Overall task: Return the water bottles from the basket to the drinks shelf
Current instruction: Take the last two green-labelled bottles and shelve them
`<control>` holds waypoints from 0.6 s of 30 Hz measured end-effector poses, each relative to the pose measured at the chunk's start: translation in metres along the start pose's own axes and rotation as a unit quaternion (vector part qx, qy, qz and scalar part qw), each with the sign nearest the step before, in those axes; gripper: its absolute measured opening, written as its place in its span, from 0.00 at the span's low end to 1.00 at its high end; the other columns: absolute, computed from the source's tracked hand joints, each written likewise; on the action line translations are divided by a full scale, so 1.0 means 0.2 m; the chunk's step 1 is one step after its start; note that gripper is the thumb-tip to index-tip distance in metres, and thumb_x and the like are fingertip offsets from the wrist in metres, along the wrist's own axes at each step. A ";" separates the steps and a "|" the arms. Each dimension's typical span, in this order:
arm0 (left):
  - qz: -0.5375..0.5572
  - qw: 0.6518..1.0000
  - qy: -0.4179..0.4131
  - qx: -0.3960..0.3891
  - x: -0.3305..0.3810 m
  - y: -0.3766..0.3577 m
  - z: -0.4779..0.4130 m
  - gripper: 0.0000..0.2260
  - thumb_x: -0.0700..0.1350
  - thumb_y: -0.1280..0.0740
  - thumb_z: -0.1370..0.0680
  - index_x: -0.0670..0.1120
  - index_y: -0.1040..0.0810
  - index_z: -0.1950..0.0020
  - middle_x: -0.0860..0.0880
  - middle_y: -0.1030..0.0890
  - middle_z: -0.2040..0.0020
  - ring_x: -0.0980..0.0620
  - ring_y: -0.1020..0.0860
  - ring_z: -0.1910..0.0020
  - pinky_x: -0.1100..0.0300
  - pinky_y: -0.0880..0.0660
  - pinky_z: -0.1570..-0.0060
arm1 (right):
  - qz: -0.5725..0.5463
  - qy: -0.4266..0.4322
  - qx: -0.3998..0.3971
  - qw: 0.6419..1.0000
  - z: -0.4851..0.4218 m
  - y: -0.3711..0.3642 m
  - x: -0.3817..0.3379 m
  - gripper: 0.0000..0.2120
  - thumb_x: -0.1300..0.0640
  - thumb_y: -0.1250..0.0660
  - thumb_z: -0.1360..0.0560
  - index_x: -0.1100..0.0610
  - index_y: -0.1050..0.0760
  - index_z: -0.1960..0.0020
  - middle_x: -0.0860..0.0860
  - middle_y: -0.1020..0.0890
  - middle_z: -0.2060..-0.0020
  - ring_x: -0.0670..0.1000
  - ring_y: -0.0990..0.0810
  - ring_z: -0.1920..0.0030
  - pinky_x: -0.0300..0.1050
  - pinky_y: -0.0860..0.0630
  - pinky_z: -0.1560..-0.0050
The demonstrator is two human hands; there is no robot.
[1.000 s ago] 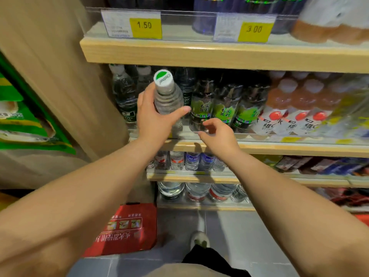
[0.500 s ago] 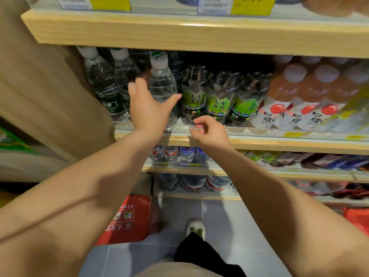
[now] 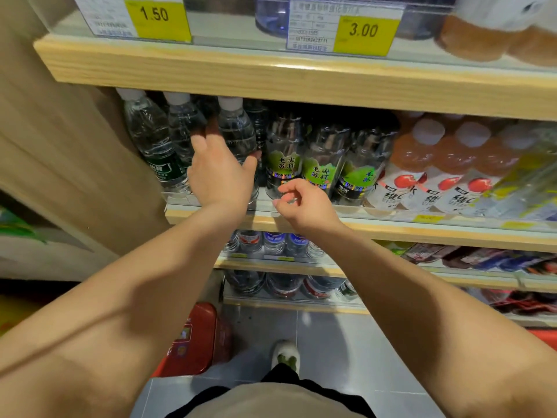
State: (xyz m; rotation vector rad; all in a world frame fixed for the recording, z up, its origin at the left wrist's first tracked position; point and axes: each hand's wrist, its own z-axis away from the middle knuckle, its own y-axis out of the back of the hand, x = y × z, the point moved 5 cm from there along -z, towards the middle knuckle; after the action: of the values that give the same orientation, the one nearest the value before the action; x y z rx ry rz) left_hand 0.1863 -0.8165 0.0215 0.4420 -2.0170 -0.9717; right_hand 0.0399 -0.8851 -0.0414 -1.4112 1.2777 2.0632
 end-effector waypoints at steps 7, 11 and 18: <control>0.048 0.996 -0.068 -0.041 -0.03 0.11 0.07 0.23 0.51 0.29 0.26 0.41 0.30 0.36 0.41 0.30 0.37 0.39 0.24 0.44 0.43 0.27 0.45 | 0.020 -0.017 0.088 0.996 0.24 0.07 -0.06 0.12 0.54 0.32 0.27 0.55 0.25 0.44 0.49 0.23 0.58 0.44 0.29 0.66 0.41 0.29 0.59; 0.200 0.957 -0.149 -0.149 -0.06 0.13 0.30 0.24 0.49 0.29 0.26 0.47 0.30 0.32 0.45 0.29 0.35 0.47 0.25 0.44 0.61 0.32 0.49 | -0.008 -0.058 0.170 0.984 0.52 0.08 -0.02 0.11 0.55 0.31 0.28 0.55 0.25 0.46 0.50 0.22 0.60 0.45 0.27 0.66 0.40 0.29 0.61; 0.242 0.832 -0.278 -0.416 0.05 0.10 0.93 0.18 0.48 0.27 0.26 0.48 0.25 0.39 0.47 0.22 0.44 0.49 0.22 0.53 0.54 0.24 0.50 | -0.020 -0.163 0.302 0.939 1.27 0.22 0.21 0.10 0.53 0.31 0.28 0.53 0.25 0.48 0.46 0.23 0.61 0.44 0.25 0.63 0.40 0.30 0.61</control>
State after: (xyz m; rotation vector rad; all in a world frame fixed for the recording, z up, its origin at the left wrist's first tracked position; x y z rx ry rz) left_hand 0.0310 -0.7212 -0.0229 -0.8772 -1.7752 -1.6100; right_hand -0.1542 -0.7110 -0.0298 -0.7762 1.5314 1.5785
